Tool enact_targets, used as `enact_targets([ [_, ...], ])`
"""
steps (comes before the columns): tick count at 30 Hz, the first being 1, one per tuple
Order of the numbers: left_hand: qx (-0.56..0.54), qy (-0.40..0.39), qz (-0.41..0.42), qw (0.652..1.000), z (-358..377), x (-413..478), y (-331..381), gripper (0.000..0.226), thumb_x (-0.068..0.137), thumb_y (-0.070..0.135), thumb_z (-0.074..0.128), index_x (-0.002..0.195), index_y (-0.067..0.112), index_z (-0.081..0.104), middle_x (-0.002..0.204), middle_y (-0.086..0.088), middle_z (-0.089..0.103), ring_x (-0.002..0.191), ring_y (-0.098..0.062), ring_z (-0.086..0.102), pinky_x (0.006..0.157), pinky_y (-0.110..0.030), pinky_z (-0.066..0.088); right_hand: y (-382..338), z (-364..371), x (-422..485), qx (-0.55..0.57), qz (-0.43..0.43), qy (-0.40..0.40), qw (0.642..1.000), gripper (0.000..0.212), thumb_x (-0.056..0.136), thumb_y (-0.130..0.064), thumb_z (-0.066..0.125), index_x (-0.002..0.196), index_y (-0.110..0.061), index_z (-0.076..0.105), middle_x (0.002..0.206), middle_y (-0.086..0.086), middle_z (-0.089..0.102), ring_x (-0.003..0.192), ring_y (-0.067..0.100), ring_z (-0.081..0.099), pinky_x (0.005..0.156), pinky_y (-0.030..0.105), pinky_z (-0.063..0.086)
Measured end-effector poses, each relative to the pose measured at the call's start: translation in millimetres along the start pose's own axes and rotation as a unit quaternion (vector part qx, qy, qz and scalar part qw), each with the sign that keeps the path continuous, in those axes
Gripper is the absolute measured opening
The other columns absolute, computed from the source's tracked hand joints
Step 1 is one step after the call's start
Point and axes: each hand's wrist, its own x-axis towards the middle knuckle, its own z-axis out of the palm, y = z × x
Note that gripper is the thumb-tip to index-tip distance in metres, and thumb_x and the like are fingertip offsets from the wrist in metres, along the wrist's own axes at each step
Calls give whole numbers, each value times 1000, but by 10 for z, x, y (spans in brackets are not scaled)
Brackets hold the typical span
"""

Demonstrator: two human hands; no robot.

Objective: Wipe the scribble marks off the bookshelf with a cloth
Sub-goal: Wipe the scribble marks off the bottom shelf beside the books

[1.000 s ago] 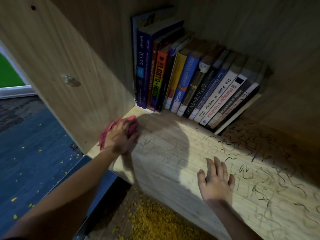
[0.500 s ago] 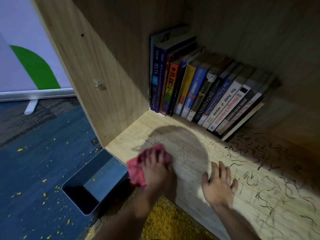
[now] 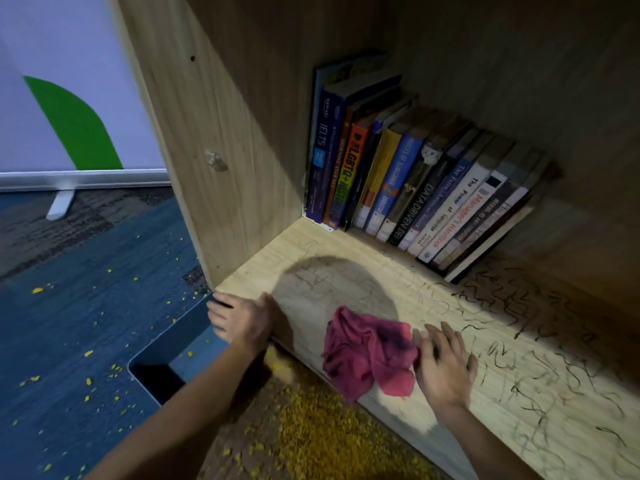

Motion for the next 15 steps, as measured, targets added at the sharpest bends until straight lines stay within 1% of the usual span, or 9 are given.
enact_targets([
  [2,-59,-52,-59,995,48,101,36,100,91,45,58,150,3,-11,157,-23,3,146,-36,3,116,-49,7,-179,-63,-2,51,-17,31,998,95,73,-78,13,141,-19,44,154,9,29,143,25,21,118,51,8],
  [4,-66,-62,-66,994,96,154,44,108,89,50,58,148,4,-19,159,-19,0,147,-31,0,117,-46,5,-413,-3,-95,-29,-174,-23,984,82,83,-74,15,148,-26,32,157,2,22,144,20,13,116,55,6],
  [6,-50,-67,-49,995,124,192,6,109,89,52,56,146,2,-23,159,-18,-4,147,-30,-2,117,-45,4,-534,186,-220,-162,-388,-91,903,54,95,-61,15,142,-41,34,149,-9,38,138,15,22,107,61,24],
  [7,-45,-72,-49,995,121,213,-24,110,89,53,56,146,2,-24,159,-18,-4,147,-31,-2,117,-45,4,-523,279,-199,-211,-440,-108,866,45,99,-55,15,135,-43,39,141,-10,49,133,17,31,98,63,35],
  [9,-48,-80,-54,994,116,259,-34,113,87,52,59,145,1,-24,159,-20,-3,147,-32,-1,117,-43,6,-579,329,51,-279,-412,-153,854,41,96,-47,20,131,-43,41,141,-5,51,133,26,37,86,67,44],
  [11,-67,-97,-64,991,117,300,-31,115,86,50,61,145,1,-25,158,-20,-2,147,-32,0,116,-42,7,-712,354,469,-313,-328,-158,877,54,95,-46,8,145,-41,26,159,-3,18,146,27,14,102,72,27],
  [12,-71,-100,-64,990,121,300,-23,116,86,49,62,145,1,-26,158,-20,-2,147,-32,-1,116,-42,7,-813,378,676,-293,-245,-159,910,55,96,-49,3,149,-41,15,160,-5,1,148,24,-2,109,68,13],
  [14,-69,-93,-59,991,138,305,-25,116,85,47,62,145,1,-25,159,-19,-3,147,-31,-1,116,-42,7,-1121,557,980,-226,-132,-152,953,53,100,-51,8,151,-40,6,159,-9,-9,147,22,-11,112,62,1],
  [15,-69,-88,-56,992,143,311,-24,115,85,47,63,145,1,-25,159,-19,-3,147,-31,0,116,-43,7,-1305,661,1001,-200,-127,-146,960,52,101,-49,12,152,-39,8,160,-9,-6,147,22,-9,112,60,-1],
])
